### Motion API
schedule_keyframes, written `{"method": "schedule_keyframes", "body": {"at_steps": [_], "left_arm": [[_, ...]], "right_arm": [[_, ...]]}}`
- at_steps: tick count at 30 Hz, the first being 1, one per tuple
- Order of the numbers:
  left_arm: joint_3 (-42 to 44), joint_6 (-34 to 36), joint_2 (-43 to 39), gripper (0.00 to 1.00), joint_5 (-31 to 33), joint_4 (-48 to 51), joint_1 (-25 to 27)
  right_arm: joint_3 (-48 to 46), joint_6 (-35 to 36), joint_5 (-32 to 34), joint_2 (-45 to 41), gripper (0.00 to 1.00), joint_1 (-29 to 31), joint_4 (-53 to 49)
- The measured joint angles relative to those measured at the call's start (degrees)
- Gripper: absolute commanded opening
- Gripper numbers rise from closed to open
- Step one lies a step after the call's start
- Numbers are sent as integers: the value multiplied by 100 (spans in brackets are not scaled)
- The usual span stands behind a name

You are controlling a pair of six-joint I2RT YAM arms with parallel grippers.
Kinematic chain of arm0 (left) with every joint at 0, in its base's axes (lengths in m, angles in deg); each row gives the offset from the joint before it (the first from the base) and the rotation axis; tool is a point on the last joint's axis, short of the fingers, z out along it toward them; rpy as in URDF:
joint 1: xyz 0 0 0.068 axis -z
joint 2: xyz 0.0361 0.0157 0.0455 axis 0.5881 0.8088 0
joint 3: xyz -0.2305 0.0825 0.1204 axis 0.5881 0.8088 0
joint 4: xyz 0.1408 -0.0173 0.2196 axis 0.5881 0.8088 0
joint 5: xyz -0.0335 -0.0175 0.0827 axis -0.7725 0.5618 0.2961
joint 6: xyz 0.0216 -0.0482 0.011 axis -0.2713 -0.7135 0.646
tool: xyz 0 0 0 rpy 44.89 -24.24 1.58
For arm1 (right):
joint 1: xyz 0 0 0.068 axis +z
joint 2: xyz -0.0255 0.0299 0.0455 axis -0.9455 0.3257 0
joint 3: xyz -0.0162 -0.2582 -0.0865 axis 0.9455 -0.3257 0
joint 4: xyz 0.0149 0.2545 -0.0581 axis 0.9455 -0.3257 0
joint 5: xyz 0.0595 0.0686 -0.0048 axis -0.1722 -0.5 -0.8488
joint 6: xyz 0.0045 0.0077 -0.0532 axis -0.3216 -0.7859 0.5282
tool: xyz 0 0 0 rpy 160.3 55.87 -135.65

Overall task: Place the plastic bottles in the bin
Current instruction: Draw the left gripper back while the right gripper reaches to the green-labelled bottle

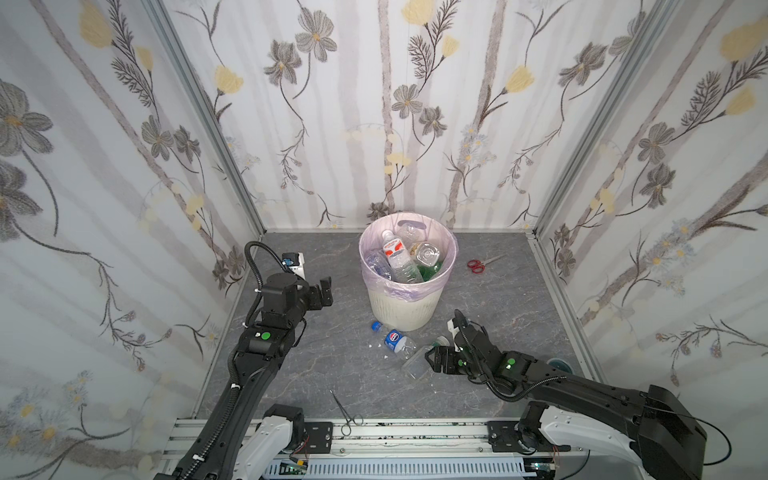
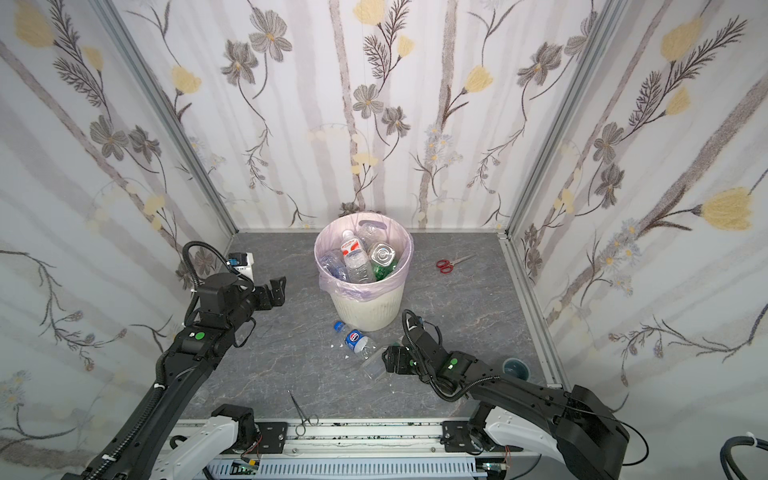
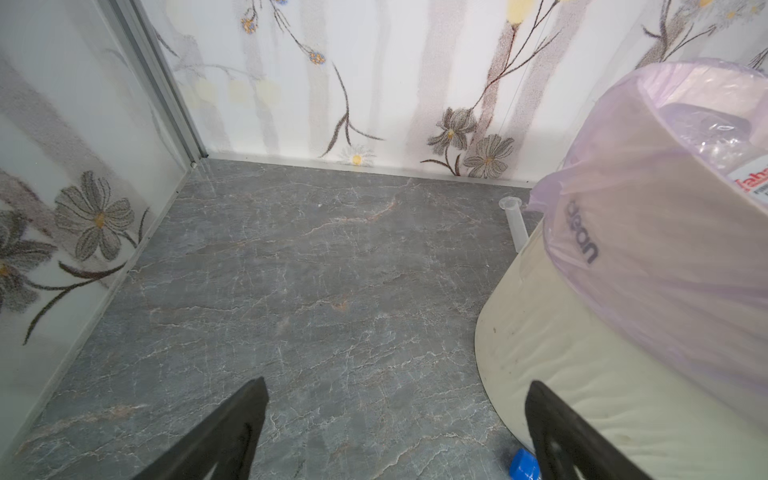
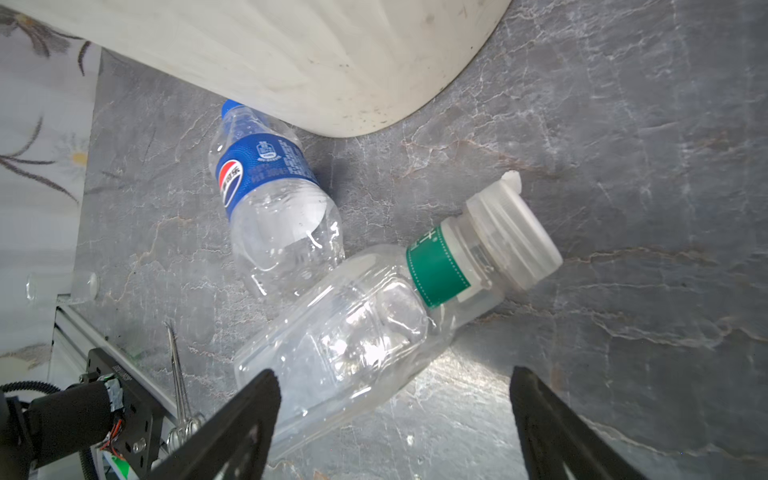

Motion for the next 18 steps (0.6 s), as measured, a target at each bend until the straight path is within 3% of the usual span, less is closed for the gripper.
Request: {"method": "schedule_keyframes", "body": {"at_steps": [9,18], "left_arm": [[170,-151,-125,99,-155,-46,-33],[227,-173,-133,99,-240,-85,-44]], "right_arm": [[313,-286,221,1056,85,146,560],[402,-282,444,1305,78,170,754]]}}
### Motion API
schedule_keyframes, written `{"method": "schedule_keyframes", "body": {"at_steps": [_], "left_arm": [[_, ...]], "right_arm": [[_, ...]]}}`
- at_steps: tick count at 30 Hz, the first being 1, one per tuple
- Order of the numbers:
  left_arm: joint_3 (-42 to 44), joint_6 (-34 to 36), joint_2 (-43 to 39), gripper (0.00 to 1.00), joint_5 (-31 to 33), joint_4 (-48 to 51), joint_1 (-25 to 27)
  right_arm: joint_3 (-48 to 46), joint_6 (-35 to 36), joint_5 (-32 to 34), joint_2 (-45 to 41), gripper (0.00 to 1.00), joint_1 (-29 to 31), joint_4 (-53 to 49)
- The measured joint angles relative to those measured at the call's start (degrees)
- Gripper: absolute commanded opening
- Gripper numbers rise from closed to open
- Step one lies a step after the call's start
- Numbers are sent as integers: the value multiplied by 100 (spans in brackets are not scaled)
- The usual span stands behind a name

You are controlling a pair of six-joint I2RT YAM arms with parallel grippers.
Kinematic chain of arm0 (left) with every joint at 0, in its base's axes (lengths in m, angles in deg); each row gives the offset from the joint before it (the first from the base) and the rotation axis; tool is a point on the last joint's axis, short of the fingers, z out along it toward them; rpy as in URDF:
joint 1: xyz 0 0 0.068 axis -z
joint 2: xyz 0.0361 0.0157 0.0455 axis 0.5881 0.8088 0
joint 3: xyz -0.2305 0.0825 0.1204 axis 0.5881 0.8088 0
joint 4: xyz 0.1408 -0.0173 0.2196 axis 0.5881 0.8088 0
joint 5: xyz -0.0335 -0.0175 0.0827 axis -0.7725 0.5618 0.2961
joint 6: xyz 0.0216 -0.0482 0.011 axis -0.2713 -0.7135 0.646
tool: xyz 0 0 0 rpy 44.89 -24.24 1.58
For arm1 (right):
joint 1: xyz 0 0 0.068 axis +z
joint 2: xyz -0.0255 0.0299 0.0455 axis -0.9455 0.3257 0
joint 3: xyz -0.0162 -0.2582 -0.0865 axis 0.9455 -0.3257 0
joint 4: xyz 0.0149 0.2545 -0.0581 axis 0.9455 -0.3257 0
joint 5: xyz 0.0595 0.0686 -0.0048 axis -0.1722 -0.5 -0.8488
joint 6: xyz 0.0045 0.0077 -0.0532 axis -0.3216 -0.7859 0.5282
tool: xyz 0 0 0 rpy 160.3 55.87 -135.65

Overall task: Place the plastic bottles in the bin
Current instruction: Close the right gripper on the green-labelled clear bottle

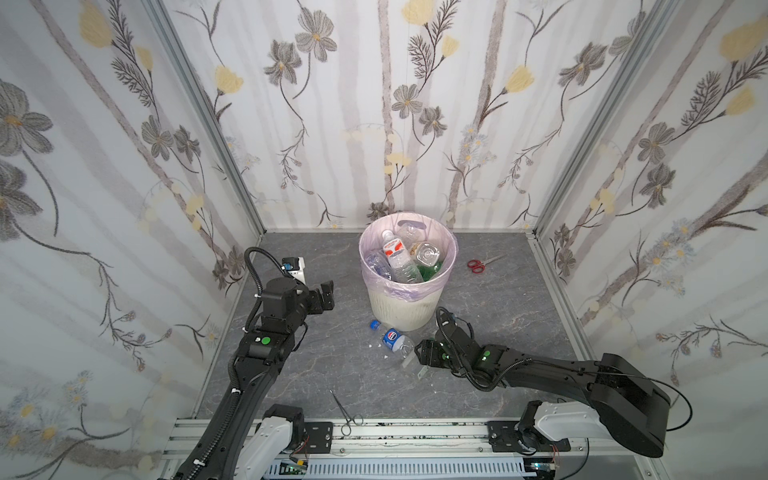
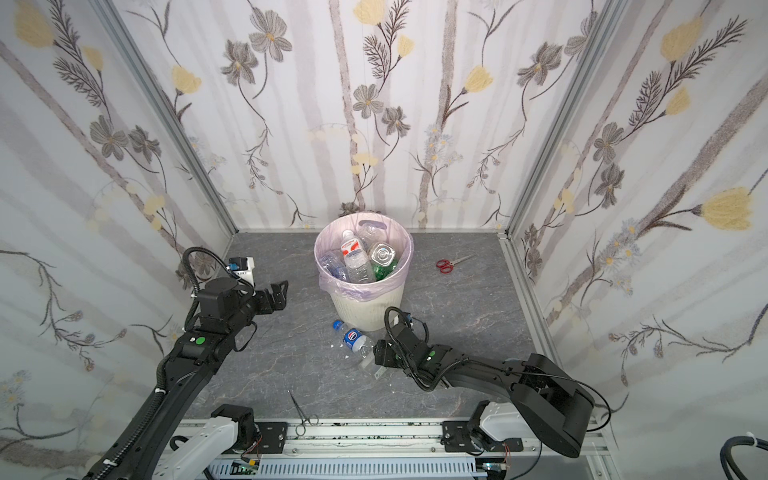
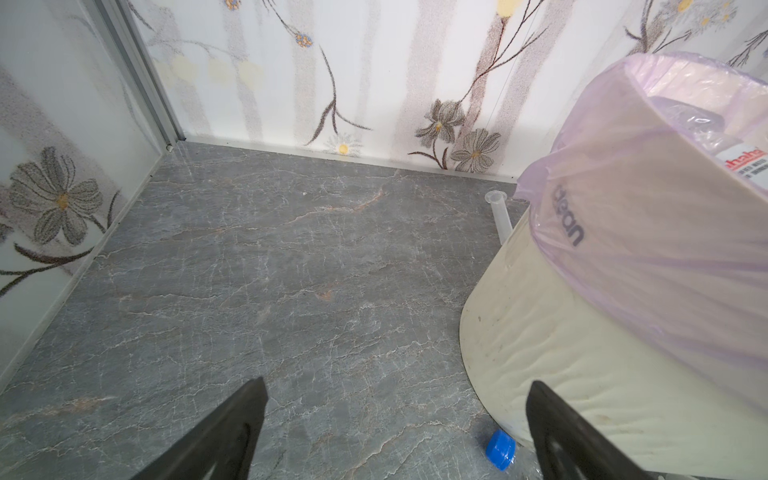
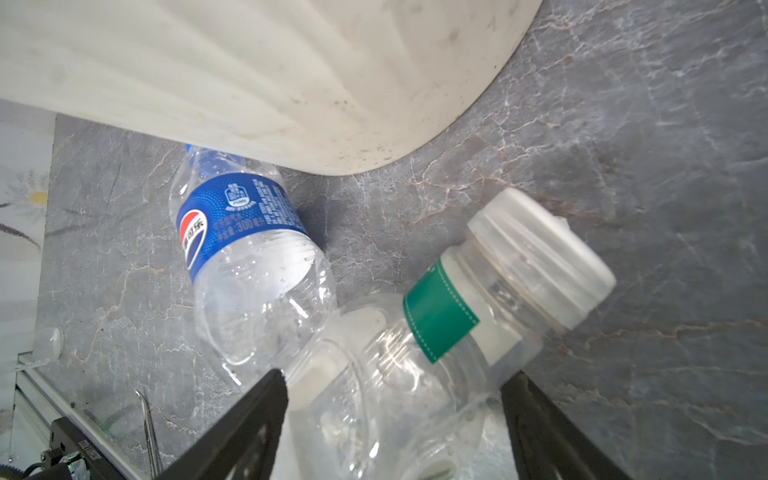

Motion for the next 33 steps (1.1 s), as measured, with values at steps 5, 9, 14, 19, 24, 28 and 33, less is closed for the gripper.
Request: {"method": "schedule_keyframes", "body": {"at_steps": [5,9,14,19,24,28,33], "left_arm": [[20,2,-2,99,-15,-26,-11],[35,2,-7,99,-17,-74,-15],[44,0,-4,99,-22,-81,-22],[63,-20,-4,99,-44,-83,-26],[87,-24,-11,99,-44,-83,-28],[92,-24,-17,99,-59,-83,-31],[92,-24,-17,99,-59,-83,-33]], "right_arm": [[-216,39,247,-216,75,-4,-310],[-369,122,446,-498,74,-26,-649],[-400,354,693,-874,74,-76,-1027],[-380,629,796,-990,73,-166,-1298],[-249,1001,787,-874,72,-175,-1340],[-114,1228,787,-673,64,-181,-1360],[-59,1410,787,-632,58,-210,-1416]]}}
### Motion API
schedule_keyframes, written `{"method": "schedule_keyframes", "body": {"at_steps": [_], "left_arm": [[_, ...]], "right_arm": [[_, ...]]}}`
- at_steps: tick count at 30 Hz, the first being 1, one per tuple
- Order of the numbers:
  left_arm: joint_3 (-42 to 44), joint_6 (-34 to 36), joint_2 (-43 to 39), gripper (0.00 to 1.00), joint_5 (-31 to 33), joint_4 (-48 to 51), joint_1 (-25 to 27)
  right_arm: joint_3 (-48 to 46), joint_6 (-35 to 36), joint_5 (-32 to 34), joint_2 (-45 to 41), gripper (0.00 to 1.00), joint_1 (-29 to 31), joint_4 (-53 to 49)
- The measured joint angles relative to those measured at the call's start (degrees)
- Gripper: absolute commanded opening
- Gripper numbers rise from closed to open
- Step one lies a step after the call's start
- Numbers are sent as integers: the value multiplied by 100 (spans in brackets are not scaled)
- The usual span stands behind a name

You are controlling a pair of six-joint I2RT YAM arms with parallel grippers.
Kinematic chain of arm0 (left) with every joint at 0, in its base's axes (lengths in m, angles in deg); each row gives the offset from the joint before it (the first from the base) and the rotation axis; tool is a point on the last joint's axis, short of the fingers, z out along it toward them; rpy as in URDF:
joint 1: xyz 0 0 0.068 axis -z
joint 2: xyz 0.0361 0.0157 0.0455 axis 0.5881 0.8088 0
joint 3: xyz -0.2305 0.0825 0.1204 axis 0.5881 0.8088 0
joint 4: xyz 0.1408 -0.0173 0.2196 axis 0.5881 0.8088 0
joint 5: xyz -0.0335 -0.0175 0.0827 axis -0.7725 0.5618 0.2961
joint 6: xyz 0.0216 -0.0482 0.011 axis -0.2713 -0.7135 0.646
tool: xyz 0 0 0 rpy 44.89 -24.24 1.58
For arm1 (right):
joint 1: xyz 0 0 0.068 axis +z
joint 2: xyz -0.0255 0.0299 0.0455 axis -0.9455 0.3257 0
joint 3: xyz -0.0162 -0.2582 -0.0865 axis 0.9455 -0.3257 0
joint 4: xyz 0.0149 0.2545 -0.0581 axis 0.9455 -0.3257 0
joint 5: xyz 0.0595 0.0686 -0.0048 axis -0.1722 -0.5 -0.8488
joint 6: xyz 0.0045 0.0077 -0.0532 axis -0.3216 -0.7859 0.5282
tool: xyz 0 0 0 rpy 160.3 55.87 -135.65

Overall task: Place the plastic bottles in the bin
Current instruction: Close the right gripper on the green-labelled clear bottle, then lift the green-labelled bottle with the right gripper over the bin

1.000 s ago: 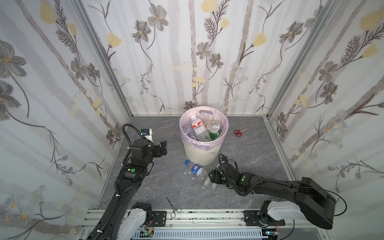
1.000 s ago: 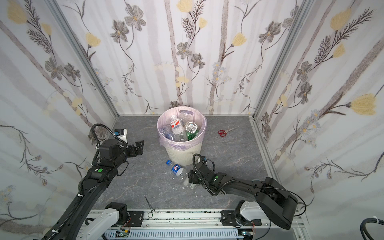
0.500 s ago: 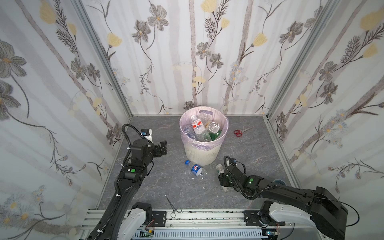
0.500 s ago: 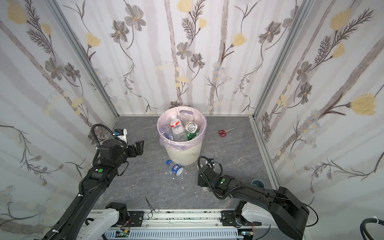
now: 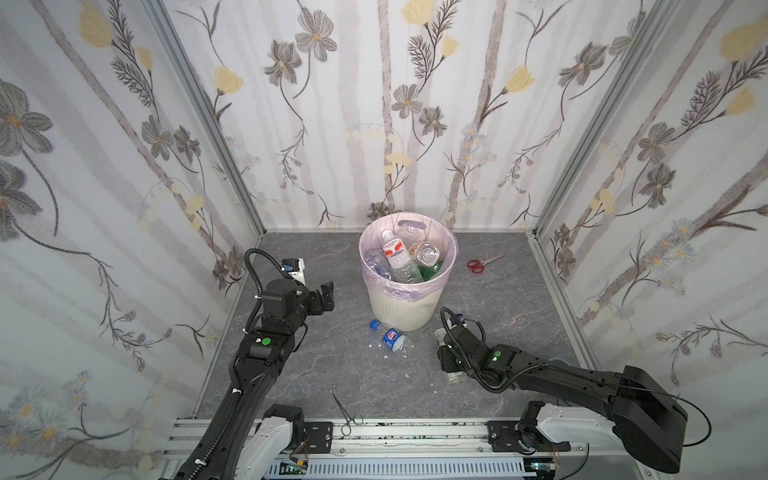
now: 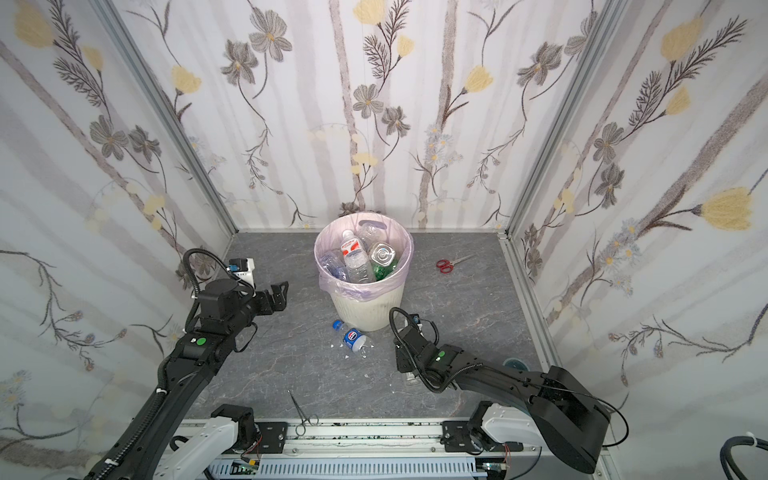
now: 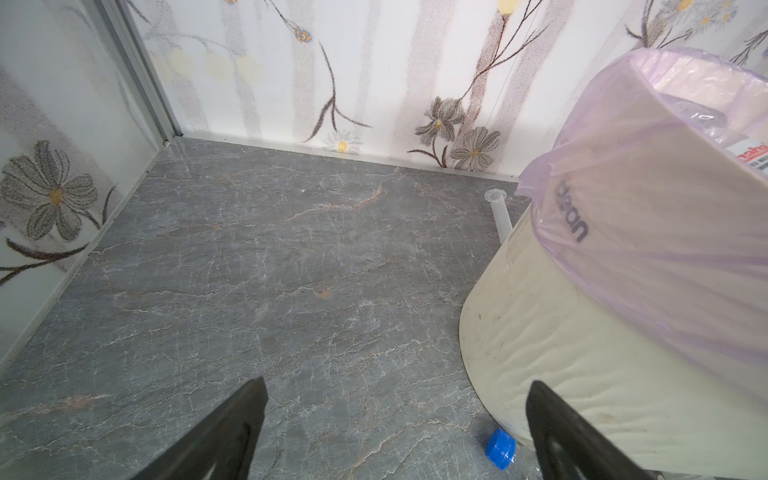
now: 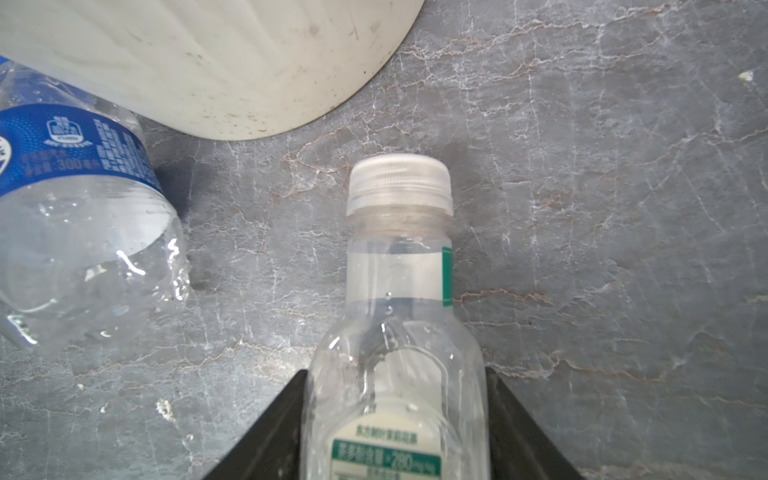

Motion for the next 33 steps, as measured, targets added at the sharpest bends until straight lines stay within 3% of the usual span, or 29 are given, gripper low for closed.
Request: {"method": "schedule_keyframes", "body": {"at_steps": [11,21,27,33], "left_arm": [[11,0,-33,99,-26,0,-7],[22,0,-55,99,-144,-4,-9],[44,-11,-52,99,-221,-9,-9],[72,-15,-66,99,-262,-48,-20]], "right_arm": [[350,354,199,-909,51,-393,-629],[1849,1281,815,-1978,48,-1574,-1307],[3215,2288,929,-1499,48,-2000,-1036],[4295,3346,326,-678,48,-2074,-289]]}}
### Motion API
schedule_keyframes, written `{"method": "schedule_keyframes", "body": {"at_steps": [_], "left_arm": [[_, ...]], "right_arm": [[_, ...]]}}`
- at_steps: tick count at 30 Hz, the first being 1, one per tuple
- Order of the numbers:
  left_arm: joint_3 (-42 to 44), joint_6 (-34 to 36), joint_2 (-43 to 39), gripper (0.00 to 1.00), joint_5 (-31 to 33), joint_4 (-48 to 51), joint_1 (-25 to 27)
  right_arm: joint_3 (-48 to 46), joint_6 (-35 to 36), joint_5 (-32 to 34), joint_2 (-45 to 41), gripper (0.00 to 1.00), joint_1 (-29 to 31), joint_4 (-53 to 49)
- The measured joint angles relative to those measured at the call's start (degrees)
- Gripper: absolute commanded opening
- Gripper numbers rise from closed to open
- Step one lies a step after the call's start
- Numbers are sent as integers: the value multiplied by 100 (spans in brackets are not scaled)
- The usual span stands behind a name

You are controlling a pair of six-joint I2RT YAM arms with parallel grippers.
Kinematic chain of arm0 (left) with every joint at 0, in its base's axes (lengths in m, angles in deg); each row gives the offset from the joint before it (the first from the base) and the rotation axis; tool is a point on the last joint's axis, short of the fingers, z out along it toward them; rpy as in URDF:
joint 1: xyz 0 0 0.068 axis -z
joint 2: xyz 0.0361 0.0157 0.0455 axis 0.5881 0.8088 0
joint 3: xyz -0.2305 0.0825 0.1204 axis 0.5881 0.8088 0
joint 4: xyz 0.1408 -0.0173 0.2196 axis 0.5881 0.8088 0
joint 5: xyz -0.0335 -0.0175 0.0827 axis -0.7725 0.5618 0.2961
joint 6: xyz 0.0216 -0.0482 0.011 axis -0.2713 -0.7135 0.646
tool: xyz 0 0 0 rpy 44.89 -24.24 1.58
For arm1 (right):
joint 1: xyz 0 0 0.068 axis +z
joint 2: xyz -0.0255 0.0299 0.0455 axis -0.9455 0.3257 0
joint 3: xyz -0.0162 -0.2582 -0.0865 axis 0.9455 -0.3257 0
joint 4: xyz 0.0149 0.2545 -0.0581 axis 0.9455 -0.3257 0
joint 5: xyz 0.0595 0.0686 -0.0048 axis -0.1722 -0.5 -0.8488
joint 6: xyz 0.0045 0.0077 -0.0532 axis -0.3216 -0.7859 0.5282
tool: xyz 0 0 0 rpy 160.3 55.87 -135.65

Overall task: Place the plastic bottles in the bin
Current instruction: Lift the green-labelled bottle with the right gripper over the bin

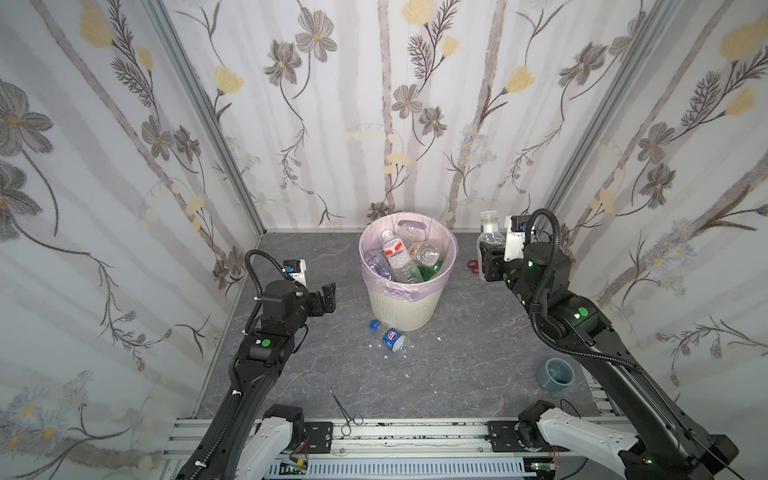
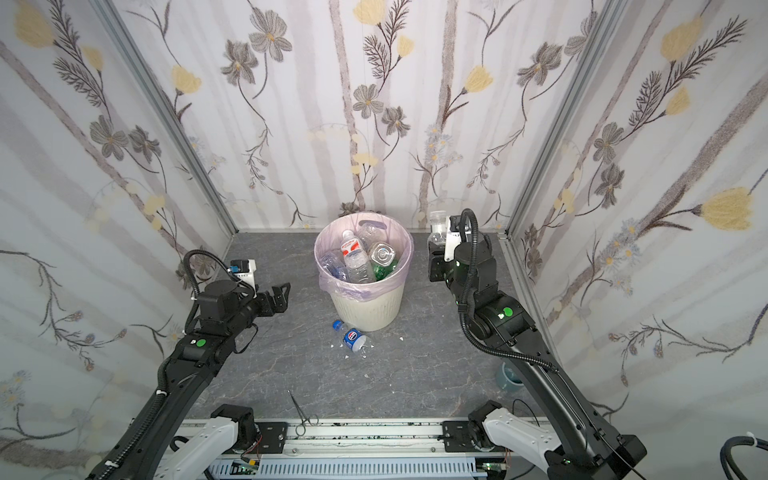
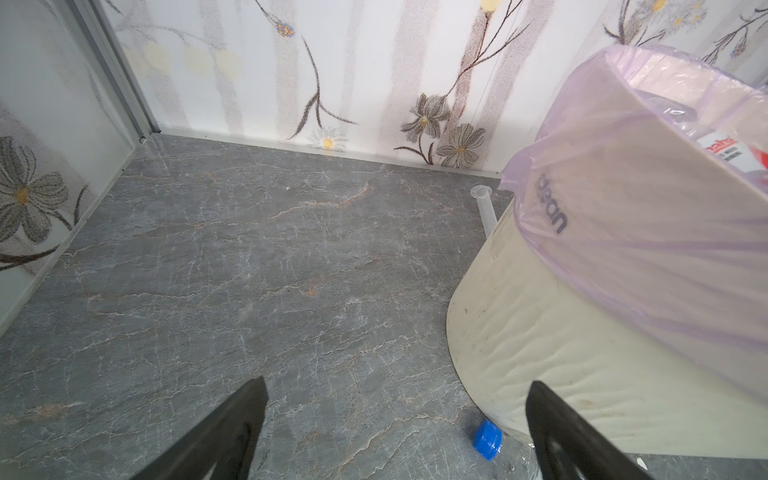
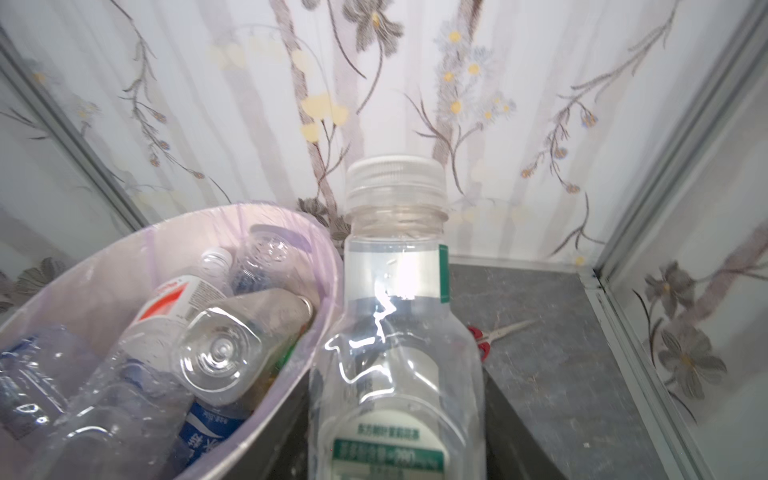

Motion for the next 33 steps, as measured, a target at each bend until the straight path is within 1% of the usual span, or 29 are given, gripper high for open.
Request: {"method": "schedule_keyframes", "body": {"at_steps": [6,12,21,33], "left_arm": [[2,-9,2,98,-33,-48,-37],[17,-22,-11,98,-39,-101,-87],[42,-31,-39,98,-136,-127,-103],[61,-42,-44,98,-184,-181,-144]], "right_arm": [[763,901,-828,933,50,-4,750],[1377,1486,-1364,1738,50,-4,1023],[1495,1753,-1958,2271,52,-4,1268],[1176,1906,-1996,2413,55,-17,1316]]}}
